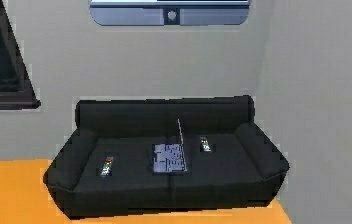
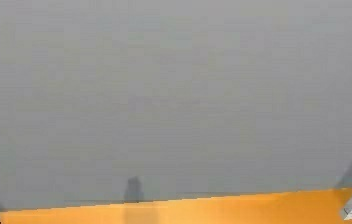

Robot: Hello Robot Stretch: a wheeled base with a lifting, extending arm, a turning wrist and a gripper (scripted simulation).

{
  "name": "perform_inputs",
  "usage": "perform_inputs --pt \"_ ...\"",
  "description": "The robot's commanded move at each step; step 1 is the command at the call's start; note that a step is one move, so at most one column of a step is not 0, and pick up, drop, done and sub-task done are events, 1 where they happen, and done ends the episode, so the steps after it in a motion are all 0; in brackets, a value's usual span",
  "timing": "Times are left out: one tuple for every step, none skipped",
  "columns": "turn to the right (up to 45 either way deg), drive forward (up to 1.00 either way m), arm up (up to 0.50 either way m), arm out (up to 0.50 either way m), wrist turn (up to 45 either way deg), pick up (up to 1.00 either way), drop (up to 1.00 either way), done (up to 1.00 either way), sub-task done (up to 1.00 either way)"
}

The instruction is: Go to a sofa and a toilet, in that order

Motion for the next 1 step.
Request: perform_inputs --pt "-18.0 0.0 0.0 0.0 0.0 0.0 0.0 0.0 0.0"
